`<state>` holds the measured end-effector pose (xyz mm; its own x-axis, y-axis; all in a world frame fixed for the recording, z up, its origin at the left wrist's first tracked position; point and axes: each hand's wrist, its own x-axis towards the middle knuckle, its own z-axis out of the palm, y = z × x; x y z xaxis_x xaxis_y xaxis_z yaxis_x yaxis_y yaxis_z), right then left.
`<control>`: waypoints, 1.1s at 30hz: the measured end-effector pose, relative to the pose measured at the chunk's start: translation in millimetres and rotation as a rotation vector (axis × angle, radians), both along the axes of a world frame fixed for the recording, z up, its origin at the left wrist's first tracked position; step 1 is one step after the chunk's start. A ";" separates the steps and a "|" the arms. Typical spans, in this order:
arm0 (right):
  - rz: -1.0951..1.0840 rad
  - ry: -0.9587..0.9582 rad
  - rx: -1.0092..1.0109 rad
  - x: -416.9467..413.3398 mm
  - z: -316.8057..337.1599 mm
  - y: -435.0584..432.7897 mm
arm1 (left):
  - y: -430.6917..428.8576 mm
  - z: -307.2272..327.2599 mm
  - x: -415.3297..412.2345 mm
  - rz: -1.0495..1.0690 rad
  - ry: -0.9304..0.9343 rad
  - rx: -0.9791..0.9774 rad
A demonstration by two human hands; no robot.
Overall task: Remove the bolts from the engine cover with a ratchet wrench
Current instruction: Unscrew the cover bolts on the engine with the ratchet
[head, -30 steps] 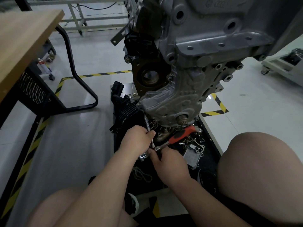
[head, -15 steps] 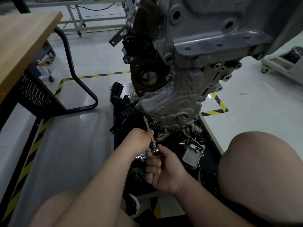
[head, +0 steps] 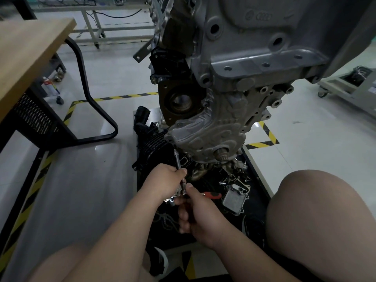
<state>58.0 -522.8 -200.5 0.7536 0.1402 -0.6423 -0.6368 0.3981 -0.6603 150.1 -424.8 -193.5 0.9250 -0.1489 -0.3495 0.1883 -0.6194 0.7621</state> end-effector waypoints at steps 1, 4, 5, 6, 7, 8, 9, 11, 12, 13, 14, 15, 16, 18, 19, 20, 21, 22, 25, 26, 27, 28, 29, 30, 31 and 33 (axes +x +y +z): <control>0.011 -0.035 -0.070 -0.3 -1.2 -0.4 | -0.2 0.4 -0.5 -0.002 -0.009 0.008; 0.022 -0.145 -0.290 -2.1 -4.1 -3.4 | -0.6 0.5 -1.8 -0.025 -0.018 0.034; 0.022 -0.178 -0.368 -2.8 -4.8 -4.7 | -1.1 0.6 -2.2 -0.032 -0.024 0.043; 0.025 -0.214 -0.454 -3.2 -5.4 -6.0 | -2.1 0.8 -2.5 -0.038 -0.030 0.053; 0.033 -0.254 -0.549 -3.3 -5.8 -7.6 | -2.9 0.7 -2.8 -0.043 -0.034 0.056; 0.050 -0.298 -0.661 -3.1 -5.8 -9.9 | -3.6 0.9 -3.1 -0.047 -0.036 0.063; 0.083 -0.343 -0.792 -2.4 -5.8 -12.5 | -4.4 1.5 -3.5 -0.051 -0.042 0.071; 0.196 -0.430 -1.069 -0.4 -6.3 -17.1 | -4.8 2.7 -4.7 -0.051 -0.049 0.070; 0.249 -0.456 -1.183 0.5 -6.0 -18.6 | -4.9 3.1 -4.9 -0.048 -0.053 0.058; 0.281 -0.474 -1.257 1.6 -5.8 -19.8 | -4.9 3.1 -4.9 -0.047 -0.055 0.048; 0.292 -0.482 -1.277 2.4 -6.0 -20.3 | -5.0 3.7 -5.0 -0.048 -0.051 0.042; 0.282 -0.478 -1.227 2.8 -6.3 -20.3 | -5.1 4.3 -5.1 -0.048 -0.043 0.033; 0.249 -0.458 -1.113 2.5 -5.5 -20.0 | -5.1 5.2 -5.4 -0.046 -0.032 0.019; 0.149 -0.337 -0.783 1.7 -0.4 -16.7 | -4.5 4.7 -5.4 -0.027 0.017 -0.051; 0.086 -0.247 -0.582 1.2 2.5 -14.1 | -4.1 3.7 -5.0 -0.007 0.051 -0.098; 0.016 -0.152 -0.367 0.4 4.7 -11.5 | -3.8 3.0 -4.5 0.022 0.087 -0.145; -0.049 -0.061 -0.150 -0.8 7.3 -8.8 | -4.1 2.4 -4.3 0.057 0.126 -0.189; -0.097 0.019 0.050 -1.8 10.3 -6.9 | -4.8 1.7 -4.4 0.088 0.167 -0.226; -0.135 0.135 0.448 -2.8 15.3 -4.1 | -9.6 3.5 -6.7 0.135 0.291 -0.308; -0.140 0.142 0.529 -3.0 16.8 -4.3 | -10.8 5.0 -7.7 0.143 0.321 -0.331; -0.144 0.147 0.585 -3.0 17.8 -4.2 | -11.8 6.4 -8.4 0.150 0.340 -0.347; -0.140 0.145 0.620 -3.0 19.1 -4.1 | -12.4 7.9 -8.7 0.156 0.350 -0.357; -0.135 0.144 0.639 -2.5 19.9 -4.2 | -12.7 8.9 -8.8 0.162 0.353 -0.364; -0.132 0.145 0.641 -1.8 20.0 -4.2 | -12.8 9.7 -8.6 0.165 0.352 -0.370; -0.127 0.146 0.629 -1.0 19.4 -4.1 | -12.6 9.9 -8.8 0.164 0.347 -0.375; -0.117 0.147 0.561 0.2 17.2 -3.7 | -11.0 8.6 -9.1 0.157 0.330 -0.376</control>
